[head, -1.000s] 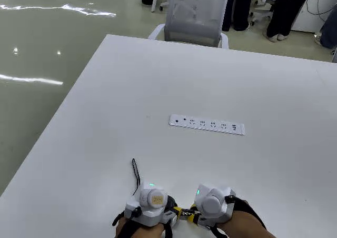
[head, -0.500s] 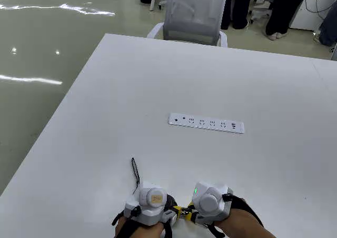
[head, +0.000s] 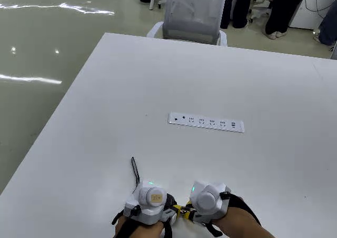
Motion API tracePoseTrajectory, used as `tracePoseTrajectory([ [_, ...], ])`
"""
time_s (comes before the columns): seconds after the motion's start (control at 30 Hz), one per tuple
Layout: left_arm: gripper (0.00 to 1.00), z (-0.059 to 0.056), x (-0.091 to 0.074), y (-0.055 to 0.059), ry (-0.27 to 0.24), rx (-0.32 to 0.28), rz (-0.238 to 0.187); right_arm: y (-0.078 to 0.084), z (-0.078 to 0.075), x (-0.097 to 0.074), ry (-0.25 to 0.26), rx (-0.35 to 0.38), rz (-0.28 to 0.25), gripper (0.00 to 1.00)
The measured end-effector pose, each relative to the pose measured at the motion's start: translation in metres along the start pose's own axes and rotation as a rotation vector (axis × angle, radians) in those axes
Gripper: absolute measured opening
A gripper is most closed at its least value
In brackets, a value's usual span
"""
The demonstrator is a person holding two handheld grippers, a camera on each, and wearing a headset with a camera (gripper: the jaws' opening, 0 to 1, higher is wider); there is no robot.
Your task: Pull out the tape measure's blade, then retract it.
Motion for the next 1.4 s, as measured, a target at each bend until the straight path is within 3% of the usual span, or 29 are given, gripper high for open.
tracePoseTrajectory([
  [1.03,0.61,-0.0001,-0.001,-0.0007,0.003,-0.005,-0.003,-0.0079,0.0043,0.0033,0.001,-0.018,0.003,0.12],
  [1.4,0.62,0.0009,-0.0013,-0.0009,0.006,-0.005,-0.017,-0.007,0.0039,0.0033,0.003,0.015,-0.03,0.15],
])
Point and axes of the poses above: the centre of the closed fingertips' face, and the gripper's own axes: x roughly forward along the fingers, z roughly to its left, y roughly out of its underside, the point moved 1 cm from there along -x, roughly backward along the fingers, and after that the axes turned 10 degrees about y, right-handed, at the moved point
